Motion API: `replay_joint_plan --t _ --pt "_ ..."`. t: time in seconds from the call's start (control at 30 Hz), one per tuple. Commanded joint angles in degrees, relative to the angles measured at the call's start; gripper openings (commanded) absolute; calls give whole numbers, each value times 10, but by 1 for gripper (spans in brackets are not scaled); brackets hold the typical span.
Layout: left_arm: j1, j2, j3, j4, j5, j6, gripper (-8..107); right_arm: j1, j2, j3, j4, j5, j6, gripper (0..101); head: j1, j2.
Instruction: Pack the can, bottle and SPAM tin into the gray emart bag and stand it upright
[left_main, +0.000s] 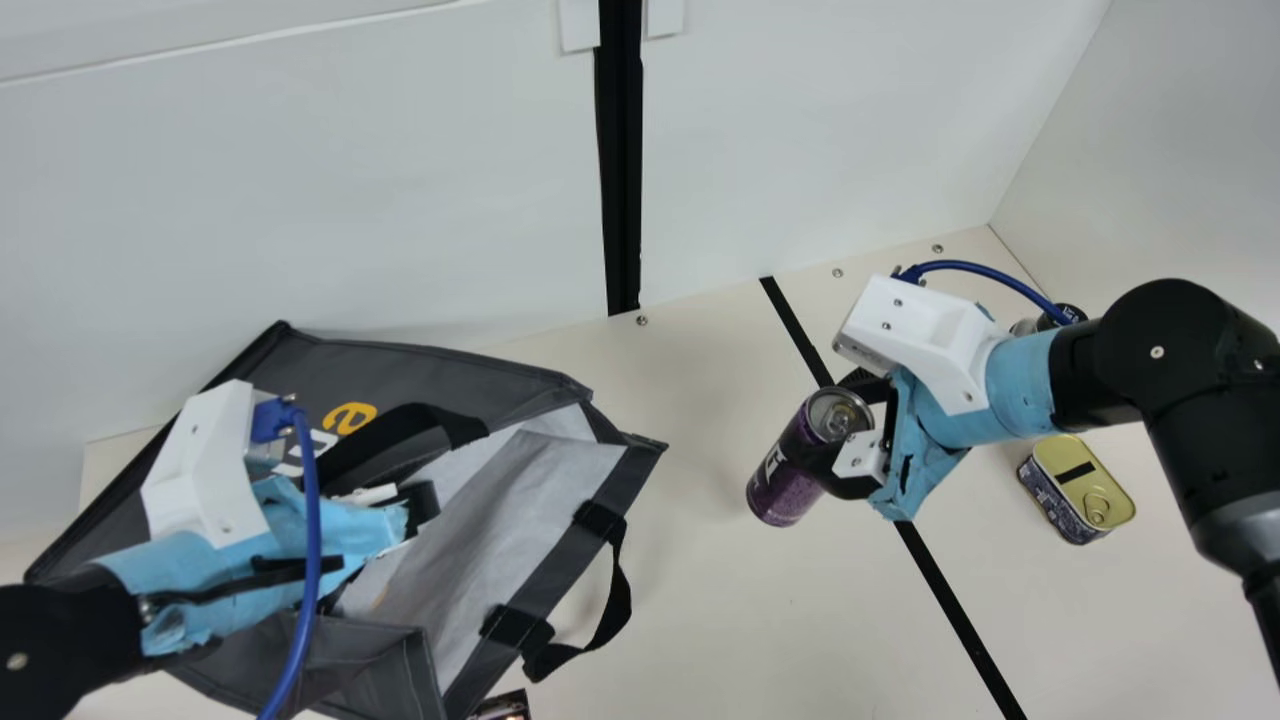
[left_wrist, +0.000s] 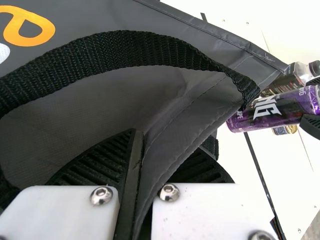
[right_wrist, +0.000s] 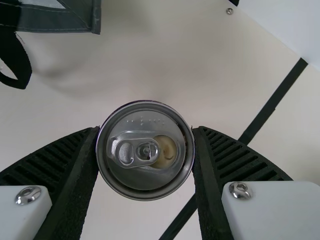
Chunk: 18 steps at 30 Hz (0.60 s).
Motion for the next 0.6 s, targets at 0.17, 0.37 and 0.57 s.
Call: replay_joint_plan --t 0.17,0.37,0.57 --pt "0 0 0 0 0 0 -8 0 -5 9 17 1 3 0 -13 0" --pt "0 0 0 0 0 0 -8 2 -9 9 43 1 16 0 -13 0" --pt "0 0 0 0 0 0 -8 20 -18 5 73 1 41 0 -13 0"
